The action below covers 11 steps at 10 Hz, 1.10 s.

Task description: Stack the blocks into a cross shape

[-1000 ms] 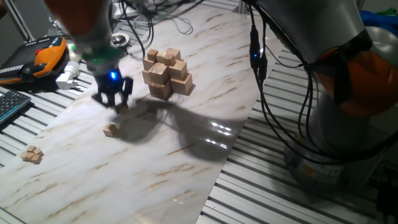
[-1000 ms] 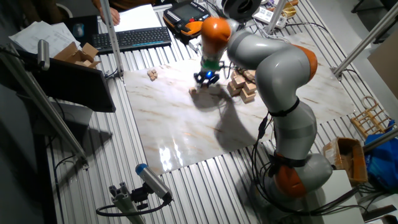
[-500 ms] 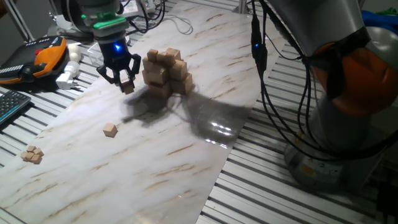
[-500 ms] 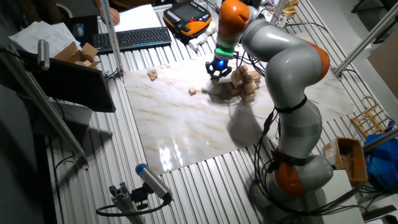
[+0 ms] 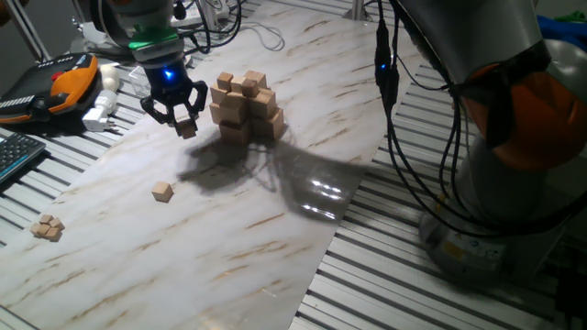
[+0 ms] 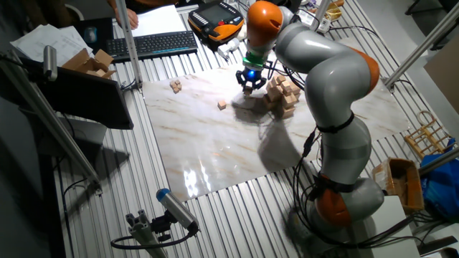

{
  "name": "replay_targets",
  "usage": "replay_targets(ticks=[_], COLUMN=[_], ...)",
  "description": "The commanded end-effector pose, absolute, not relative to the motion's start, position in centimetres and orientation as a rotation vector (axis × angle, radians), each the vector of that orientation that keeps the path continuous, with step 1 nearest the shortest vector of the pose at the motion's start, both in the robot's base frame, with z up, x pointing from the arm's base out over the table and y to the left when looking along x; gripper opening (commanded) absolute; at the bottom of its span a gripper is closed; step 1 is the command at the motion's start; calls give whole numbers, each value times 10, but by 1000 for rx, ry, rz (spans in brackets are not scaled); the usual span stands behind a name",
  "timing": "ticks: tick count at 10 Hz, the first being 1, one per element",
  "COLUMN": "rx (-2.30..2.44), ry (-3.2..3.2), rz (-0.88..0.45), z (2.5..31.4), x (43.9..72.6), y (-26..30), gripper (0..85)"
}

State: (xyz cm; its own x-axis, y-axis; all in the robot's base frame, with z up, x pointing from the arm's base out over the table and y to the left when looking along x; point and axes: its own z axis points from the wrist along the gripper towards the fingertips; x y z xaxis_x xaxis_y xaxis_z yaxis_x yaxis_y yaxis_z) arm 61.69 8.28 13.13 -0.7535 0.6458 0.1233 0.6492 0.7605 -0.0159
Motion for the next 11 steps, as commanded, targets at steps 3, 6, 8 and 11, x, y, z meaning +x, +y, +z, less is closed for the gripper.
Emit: replay_targets(ticks=[3,6,8,11], rx=[-1499,-1519,-1595,-1774], ry=[-2584,-2561,-2549,-2538], rz=[-70,-45,6,6], z=[130,130,130,130], x=[618,618,618,618], y=[85,85,85,85], gripper=[0,0,0,0])
